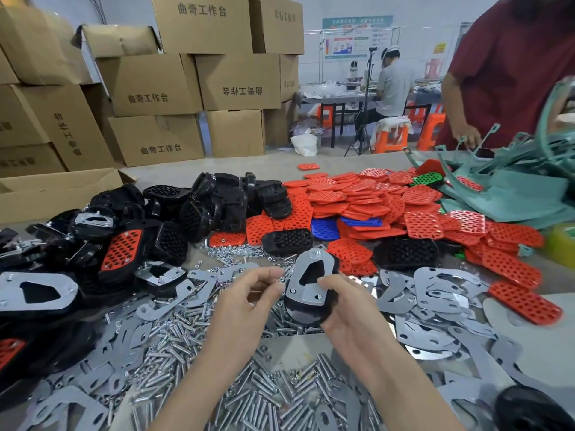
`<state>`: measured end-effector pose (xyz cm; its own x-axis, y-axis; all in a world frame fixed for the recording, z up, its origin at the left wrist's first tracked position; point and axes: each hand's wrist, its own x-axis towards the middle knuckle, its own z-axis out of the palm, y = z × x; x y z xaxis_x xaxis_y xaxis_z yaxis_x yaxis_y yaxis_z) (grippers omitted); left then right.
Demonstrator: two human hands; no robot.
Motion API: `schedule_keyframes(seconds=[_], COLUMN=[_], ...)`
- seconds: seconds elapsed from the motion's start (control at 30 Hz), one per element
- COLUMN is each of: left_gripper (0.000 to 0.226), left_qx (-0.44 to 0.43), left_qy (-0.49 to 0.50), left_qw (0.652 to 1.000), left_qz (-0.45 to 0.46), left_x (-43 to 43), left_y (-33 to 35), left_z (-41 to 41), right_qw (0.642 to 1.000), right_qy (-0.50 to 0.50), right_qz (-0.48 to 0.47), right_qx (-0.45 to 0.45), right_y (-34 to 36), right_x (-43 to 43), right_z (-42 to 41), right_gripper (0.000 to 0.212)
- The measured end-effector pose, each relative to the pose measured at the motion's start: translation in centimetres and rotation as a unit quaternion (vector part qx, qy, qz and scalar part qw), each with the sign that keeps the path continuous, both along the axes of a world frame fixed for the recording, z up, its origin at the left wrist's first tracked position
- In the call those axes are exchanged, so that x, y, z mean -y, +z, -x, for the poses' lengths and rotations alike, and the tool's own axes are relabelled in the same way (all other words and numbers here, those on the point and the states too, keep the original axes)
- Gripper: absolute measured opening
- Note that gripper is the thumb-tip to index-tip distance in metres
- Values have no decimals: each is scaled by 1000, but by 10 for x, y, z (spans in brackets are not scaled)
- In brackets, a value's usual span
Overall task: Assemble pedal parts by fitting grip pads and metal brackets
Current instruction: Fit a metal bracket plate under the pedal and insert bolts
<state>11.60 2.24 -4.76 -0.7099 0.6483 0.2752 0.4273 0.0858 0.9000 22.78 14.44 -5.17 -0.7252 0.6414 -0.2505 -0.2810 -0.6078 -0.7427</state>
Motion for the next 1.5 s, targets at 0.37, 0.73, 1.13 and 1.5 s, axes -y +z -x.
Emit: schedule_keyframes(seconds=[0.37,0.73,1.13,1.5], left_gripper=[14,12,14,12], left_qx=[76,73,59,87], left_qy=[-48,-65,-107,-85], left_qw=[996,995,992,990], left_qz=[-23,-9,15,-68], left_x=[5,9,15,11], left_y=[4,4,5,5], left_z=[-6,-3,0,-8], right_qw=[995,989,990,989], right_qy=[57,73,69,59], right_qz=[-51,-96,-80,-45], right_qx=[-61,-87,-97,-129], right_y=[-2,0,3,7], right_x=[4,7,9,6], right_z=[2,-1,-2,-2], right_gripper=[26,28,29,32])
